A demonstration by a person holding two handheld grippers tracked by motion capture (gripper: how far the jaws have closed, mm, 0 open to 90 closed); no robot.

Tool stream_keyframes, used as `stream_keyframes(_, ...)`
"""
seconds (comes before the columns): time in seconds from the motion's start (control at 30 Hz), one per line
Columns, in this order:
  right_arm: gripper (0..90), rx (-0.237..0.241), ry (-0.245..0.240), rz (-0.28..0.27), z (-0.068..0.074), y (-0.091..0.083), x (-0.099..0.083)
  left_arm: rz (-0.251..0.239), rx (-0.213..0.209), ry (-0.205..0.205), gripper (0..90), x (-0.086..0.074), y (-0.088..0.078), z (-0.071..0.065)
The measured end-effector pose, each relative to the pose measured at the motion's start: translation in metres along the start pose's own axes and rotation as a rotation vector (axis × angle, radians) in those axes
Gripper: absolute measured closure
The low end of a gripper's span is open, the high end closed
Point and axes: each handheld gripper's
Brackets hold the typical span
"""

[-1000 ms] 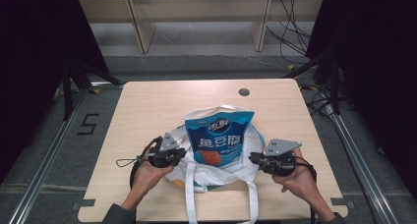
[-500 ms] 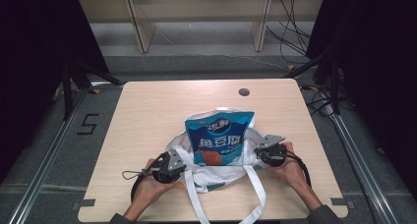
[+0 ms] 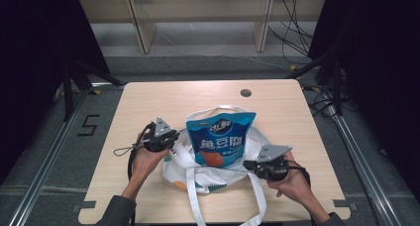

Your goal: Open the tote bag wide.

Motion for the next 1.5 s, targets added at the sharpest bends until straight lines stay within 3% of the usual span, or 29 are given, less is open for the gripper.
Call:
stream_keyframes(0.03,87.3,-0.004,-0.012,0.023,0.004,0.004,0.000,0.050,-0.005,-0.035,80.6,-0.005,0.009,-0.004)
stream_keyframes(0.07,87.8,-0.003,-0.021,0.055,0.007,0.010,-0.002,0.073,-0.020,-0.039,81.2,-0.009,0.019,-0.007)
stream_keyframes(0.13,89.9,-0.008,-0.046,0.116,0.013,0.028,-0.008,0.079,-0.038,-0.050,83.3,-0.015,0.032,-0.010)
stream_keyframes(0.17,90.0,0.009,-0.017,0.145,0.017,0.038,-0.013,0.094,-0.032,-0.051,85.3,-0.014,0.031,-0.011)
stream_keyframes(0.23,90.0,-0.004,-0.018,0.153,0.018,0.040,-0.011,0.087,-0.018,-0.035,84.8,-0.012,0.027,-0.011)
stream_keyframes(0.33,87.9,-0.011,-0.052,0.143,0.018,0.034,-0.008,0.043,-0.017,-0.035,82.2,-0.009,0.007,-0.012)
stream_keyframes(0.4,87.1,-0.039,-0.039,0.088,0.014,0.020,-0.006,-0.024,-0.044,-0.046,82.0,-0.009,-0.007,-0.016)
stream_keyframes(0.43,87.1,-0.032,-0.047,0.050,0.011,0.011,-0.004,-0.037,-0.052,-0.018,82.3,-0.010,-0.019,-0.019)
stream_keyframes(0.47,87.2,-0.065,-0.036,0.014,0.007,0.002,-0.003,-0.055,-0.068,-0.014,82.6,-0.011,-0.026,-0.024)
stream_keyframes(0.53,87.1,-0.088,0.019,-0.014,0.000,-0.007,-0.005,-0.084,-0.103,-0.007,82.6,-0.016,-0.035,-0.036)
stream_keyframes(0.6,87.1,-0.105,0.040,-0.011,-0.009,-0.009,-0.010,-0.091,-0.133,-0.006,82.5,-0.025,-0.042,-0.046)
stream_keyframes(0.7,86.7,-0.121,0.067,0.037,-0.015,-0.002,-0.018,-0.075,-0.174,0.003,82.2,-0.040,-0.041,-0.057)
stream_keyframes(0.77,86.7,-0.112,0.070,0.071,-0.017,0.007,-0.020,-0.010,-0.182,0.050,81.3,-0.052,-0.029,-0.064)
stream_keyframes(0.8,86.7,-0.118,0.078,0.079,-0.016,0.012,-0.021,0.028,-0.188,0.032,81.0,-0.058,-0.020,-0.069)
stream_keyframes(0.87,86.7,-0.116,0.065,0.131,-0.014,0.024,-0.023,0.056,-0.196,0.045,81.6,-0.064,-0.011,-0.071)
stream_keyframes(0.93,86.9,-0.124,0.057,0.173,-0.013,0.031,-0.025,0.063,-0.184,0.055,82.0,-0.066,-0.011,-0.074)
stream_keyframes(1.0,86.7,-0.134,0.045,0.167,-0.013,0.030,-0.025,0.084,-0.173,0.102,81.8,-0.067,-0.012,-0.078)
stream_keyframes(1.07,86.8,-0.110,0.074,0.169,-0.012,0.030,-0.025,0.088,-0.164,0.104,81.8,-0.068,-0.012,-0.080)
stream_keyframes(1.13,86.7,-0.126,0.060,0.165,-0.014,0.031,-0.026,0.085,-0.160,0.102,81.8,-0.067,-0.011,-0.080)
stream_keyframes(1.17,86.7,-0.110,0.061,0.163,-0.013,0.030,-0.026,0.087,-0.153,0.126,81.9,-0.067,-0.011,-0.079)
stream_keyframes(1.2,86.7,-0.117,0.060,0.165,-0.012,0.031,-0.026,0.090,-0.160,0.098,82.0,-0.067,-0.010,-0.081)
stream_keyframes(1.23,86.7,-0.125,0.063,0.168,-0.013,0.031,-0.026,0.086,-0.156,0.118,82.0,-0.066,-0.009,-0.079)
stream_keyframes(1.27,86.7,-0.133,0.049,0.172,-0.015,0.030,-0.026,0.092,-0.163,0.093,82.4,-0.066,-0.008,-0.080)
stream_keyframes(1.3,86.7,-0.113,0.073,0.171,-0.013,0.031,-0.026,0.088,-0.164,0.089,82.8,-0.065,-0.007,-0.079)
stream_keyframes(1.33,86.8,-0.114,0.062,0.160,-0.014,0.032,-0.026,0.095,-0.166,0.095,83.3,-0.064,-0.007,-0.077)
stream_keyframes(1.5,86.8,-0.118,0.077,0.167,-0.014,0.034,-0.025,0.075,-0.129,0.058,84.0,-0.059,0.001,-0.074)
Point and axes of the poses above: each handheld gripper's, and its own axes: y roughly forward along the jaws, x roughly out of its top, z roughly to its left, and after that the axes turned 15 degrees about z, right-handed
